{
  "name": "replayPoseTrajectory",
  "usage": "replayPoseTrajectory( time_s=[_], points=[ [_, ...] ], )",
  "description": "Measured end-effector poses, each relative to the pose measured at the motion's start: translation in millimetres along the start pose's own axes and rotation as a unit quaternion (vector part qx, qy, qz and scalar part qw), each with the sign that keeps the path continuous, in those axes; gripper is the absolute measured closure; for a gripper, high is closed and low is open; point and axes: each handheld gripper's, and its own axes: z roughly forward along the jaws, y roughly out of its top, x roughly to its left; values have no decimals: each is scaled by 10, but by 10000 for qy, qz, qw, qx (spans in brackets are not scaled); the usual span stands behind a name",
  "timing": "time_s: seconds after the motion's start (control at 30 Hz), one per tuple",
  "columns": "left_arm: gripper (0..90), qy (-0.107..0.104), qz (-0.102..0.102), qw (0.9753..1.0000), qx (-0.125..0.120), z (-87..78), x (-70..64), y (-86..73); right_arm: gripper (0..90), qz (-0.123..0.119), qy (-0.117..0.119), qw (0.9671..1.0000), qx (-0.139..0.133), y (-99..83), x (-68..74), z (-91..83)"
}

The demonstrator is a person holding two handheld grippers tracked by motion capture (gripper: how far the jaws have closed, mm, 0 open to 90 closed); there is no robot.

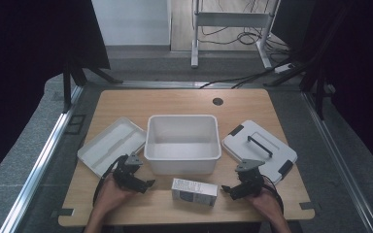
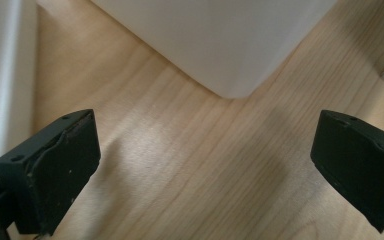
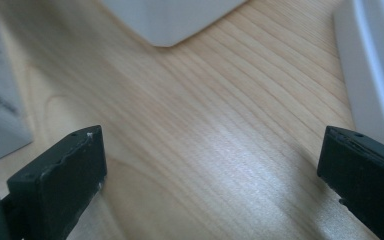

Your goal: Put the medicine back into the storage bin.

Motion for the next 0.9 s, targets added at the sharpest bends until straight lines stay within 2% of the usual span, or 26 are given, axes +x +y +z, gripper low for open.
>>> replayPoseTrajectory(
  time_s=[0.1,0.2,0.3,0.53,0.63,0.7,0.73,0.9],
  points=[
    [0,129,74,9998,-90,31,-38,-35,0,-75,71,9999,83,25,12,-40],
    [0,144,59,9997,-172,37,-43,-53,3,-136,265,9994,151,45,37,-76],
    [0,148,60,9997,-173,37,-44,-53,15,-247,355,9988,230,60,90,-119],
    [0,167,40,9997,-173,36,-49,-55,26,-588,653,9949,496,199,249,-231],
    [0,172,34,9997,-171,35,-50,-56,33,-758,747,9923,633,284,320,-259],
    [0,177,24,9997,-171,34,-51,-57,33,-881,858,9894,777,346,368,-266],
    [0,177,20,9997,-171,34,-52,-57,33,-989,932,9868,884,390,404,-265],
    [0,173,32,9997,-169,34,-49,-57,48,-1252,1087,9788,1204,530,510,-268]
  ],
)
